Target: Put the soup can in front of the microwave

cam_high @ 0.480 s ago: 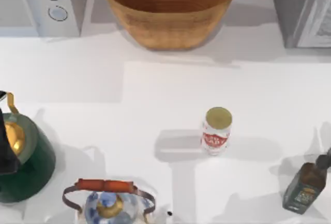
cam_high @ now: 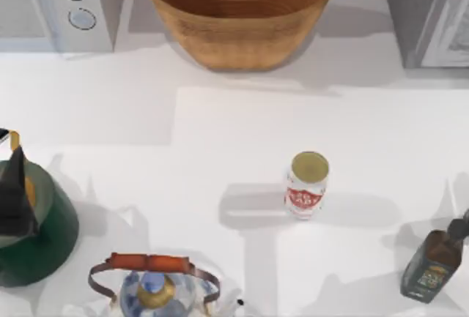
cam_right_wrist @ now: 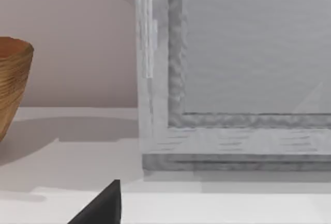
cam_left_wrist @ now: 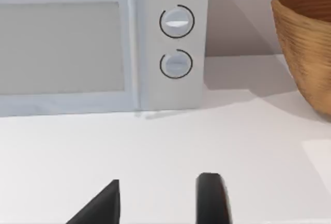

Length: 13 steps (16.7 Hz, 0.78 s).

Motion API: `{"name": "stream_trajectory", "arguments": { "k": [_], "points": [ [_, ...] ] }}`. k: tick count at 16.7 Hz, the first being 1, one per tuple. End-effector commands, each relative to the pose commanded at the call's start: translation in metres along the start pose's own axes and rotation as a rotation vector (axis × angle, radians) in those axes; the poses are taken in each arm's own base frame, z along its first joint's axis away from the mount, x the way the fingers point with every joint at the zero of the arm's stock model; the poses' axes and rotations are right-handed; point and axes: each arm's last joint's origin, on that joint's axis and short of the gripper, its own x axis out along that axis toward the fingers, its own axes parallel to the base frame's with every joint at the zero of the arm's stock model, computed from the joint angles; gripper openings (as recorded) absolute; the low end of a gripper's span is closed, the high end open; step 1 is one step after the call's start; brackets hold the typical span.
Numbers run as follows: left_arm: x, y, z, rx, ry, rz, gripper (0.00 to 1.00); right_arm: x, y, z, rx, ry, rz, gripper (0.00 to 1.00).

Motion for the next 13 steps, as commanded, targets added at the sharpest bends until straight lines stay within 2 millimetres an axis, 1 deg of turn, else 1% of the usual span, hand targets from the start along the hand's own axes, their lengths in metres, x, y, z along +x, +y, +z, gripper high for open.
{"name": "stream_trajectory", "arguments": {
  "k": [2,4,5,7,9,10,11,13],
  "points": [
    [0.004,-0.007,0.029,0.011,0.111,-0.058,1.0,0.0,0.0,0.0,0.0,0.0,0.0,1.0],
    [0.016,-0.017,0.065,0.03,0.237,-0.123,1.0,0.0,0.0,0.0,0.0,0.0,0.0,1.0],
    [0.025,-0.025,0.084,0.044,0.305,-0.156,1.0,0.0,0.0,0.0,0.0,0.0,0.0,1.0],
    [0.052,-0.045,0.119,0.08,0.447,-0.224,1.0,0.0,0.0,0.0,0.0,0.0,0.0,1.0],
    [0.088,-0.073,0.146,0.127,0.591,-0.287,1.0,0.0,0.0,0.0,0.0,0.0,0.0,1.0],
    [0.107,-0.091,0.155,0.155,0.663,-0.317,1.0,0.0,0.0,0.0,0.0,0.0,0.0,1.0],
    [0.127,-0.111,0.161,0.185,0.732,-0.344,1.0,0.0,0.0,0.0,0.0,0.0,0.0,1.0],
    [0.164,-0.155,0.163,0.251,0.866,-0.391,1.0,0.0,0.0,0.0,0.0,0.0,0.0,1.0]
  ]
}}
